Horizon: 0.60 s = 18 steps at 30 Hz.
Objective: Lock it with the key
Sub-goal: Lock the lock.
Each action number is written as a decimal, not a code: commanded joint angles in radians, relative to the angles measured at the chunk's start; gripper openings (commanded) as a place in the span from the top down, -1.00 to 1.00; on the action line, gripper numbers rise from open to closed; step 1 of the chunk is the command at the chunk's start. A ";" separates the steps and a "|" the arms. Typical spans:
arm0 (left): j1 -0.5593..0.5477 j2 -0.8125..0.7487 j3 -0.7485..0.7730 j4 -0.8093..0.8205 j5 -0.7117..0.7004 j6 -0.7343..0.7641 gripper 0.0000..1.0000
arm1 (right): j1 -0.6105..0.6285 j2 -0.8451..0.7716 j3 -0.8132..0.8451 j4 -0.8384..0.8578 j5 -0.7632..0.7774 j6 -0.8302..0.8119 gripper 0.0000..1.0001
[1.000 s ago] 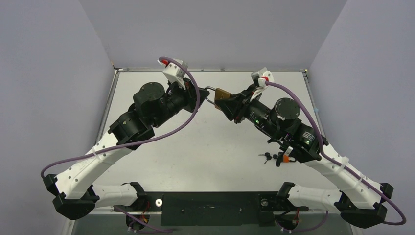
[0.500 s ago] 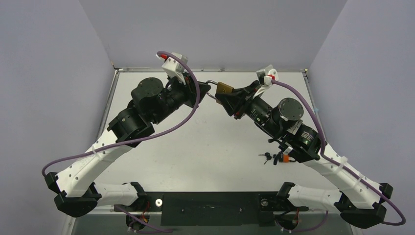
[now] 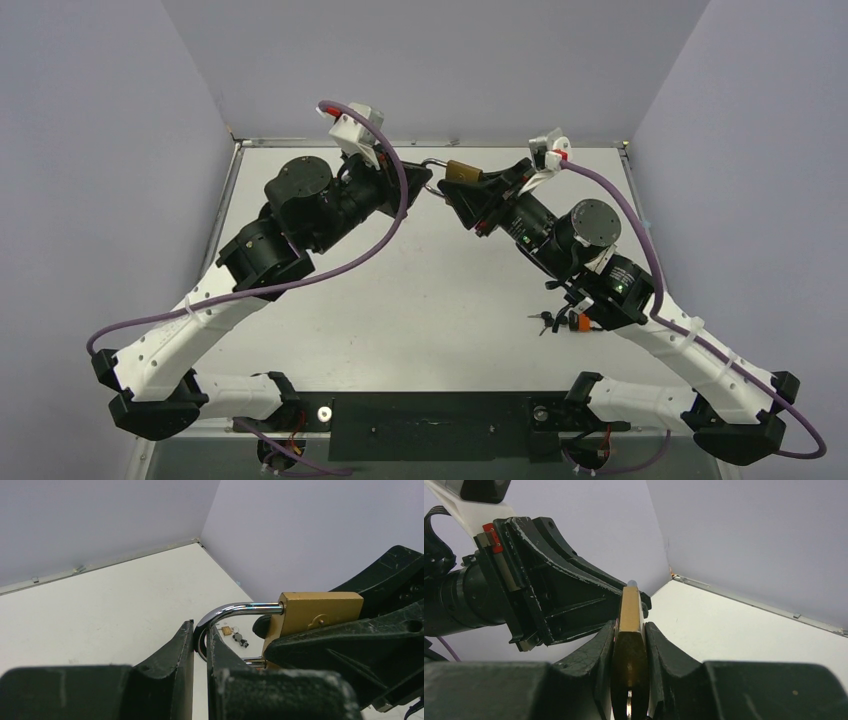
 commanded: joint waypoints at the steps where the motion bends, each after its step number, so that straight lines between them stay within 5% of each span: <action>1: -0.255 0.027 0.097 0.226 0.731 -0.113 1.00 | 0.026 0.241 -0.090 -0.091 -0.164 0.053 1.00; 18: -0.324 0.080 0.135 0.203 0.769 -0.068 1.00 | 0.019 0.191 -0.182 -0.079 -0.154 0.098 1.00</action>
